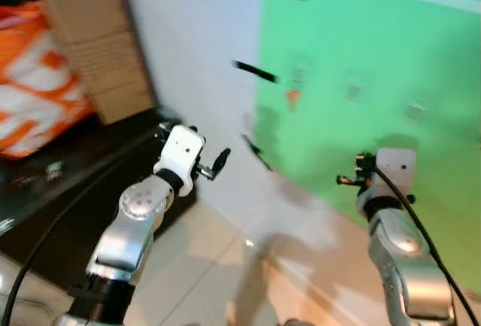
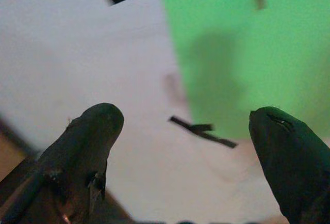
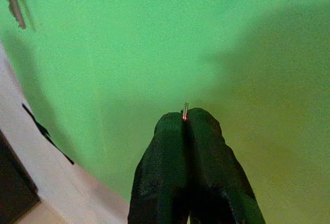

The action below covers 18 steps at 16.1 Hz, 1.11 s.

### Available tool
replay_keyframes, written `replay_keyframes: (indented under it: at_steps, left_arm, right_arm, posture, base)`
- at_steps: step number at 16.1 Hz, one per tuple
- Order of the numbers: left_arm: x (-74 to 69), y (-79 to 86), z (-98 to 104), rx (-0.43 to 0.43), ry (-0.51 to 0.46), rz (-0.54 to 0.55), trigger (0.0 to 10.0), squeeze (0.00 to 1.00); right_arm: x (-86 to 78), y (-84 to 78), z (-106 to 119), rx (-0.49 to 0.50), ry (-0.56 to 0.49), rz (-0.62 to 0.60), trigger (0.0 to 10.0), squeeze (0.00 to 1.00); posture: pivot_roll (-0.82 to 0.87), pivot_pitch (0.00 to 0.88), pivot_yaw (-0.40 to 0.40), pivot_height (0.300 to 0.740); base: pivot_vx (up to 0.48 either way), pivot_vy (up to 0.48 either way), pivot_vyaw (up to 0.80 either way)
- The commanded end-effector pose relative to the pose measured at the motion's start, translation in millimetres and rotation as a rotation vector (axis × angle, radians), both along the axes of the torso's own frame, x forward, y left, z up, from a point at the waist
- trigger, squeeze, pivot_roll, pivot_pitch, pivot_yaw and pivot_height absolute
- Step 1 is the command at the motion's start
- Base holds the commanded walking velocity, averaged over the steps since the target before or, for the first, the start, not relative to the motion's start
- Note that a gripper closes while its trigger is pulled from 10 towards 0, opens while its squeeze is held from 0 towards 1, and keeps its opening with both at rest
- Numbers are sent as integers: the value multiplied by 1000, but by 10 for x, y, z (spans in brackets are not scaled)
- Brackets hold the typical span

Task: Hang keys on a hook

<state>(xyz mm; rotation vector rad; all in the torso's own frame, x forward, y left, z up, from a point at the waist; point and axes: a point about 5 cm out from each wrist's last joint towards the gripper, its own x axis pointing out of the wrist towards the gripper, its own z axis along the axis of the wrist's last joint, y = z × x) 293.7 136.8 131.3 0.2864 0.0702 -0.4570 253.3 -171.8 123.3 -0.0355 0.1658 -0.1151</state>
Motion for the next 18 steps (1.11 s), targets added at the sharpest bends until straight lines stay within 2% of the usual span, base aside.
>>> replay_keyframes:
  at_steps: [1,4,5,10,12,18]
  left_arm:
    - [18,19,17,10,-3,-7,10000,0]
    - [27,7,32,11,-13,-24,10000,0]
    - [32,16,35,7,-15,-12,10000,0]
    - [15,60,50,-10,-19,6,10000,0]
    - [14,73,66,-26,-23,17,10000,0]
    - [-8,90,85,-15,-26,6,10000,0]
  right_arm:
    - [34,50,65,-6,-27,25,10000,0]
    - [85,161,196,-25,-82,132,10000,0]
    - [106,292,311,21,-132,231,10000,0]
    - [136,491,505,128,-210,394,10000,0]
    - [149,516,518,131,-209,424,10000,0]
    - [191,521,526,171,-209,429,10000,0]
  posture:
    - [-75,0,41,740]
    - [-77,0,41,740]
    - [-76,0,38,740]
    - [-52,0,10,740]
    - [-38,0,-7,740]
    - [-24,0,-14,740]
  base:
    - [0,0,-800]
    - [0,0,-800]
    - [0,0,-494]
    - [0,0,0]
    - [0,0,0]
    - [241,0,0]
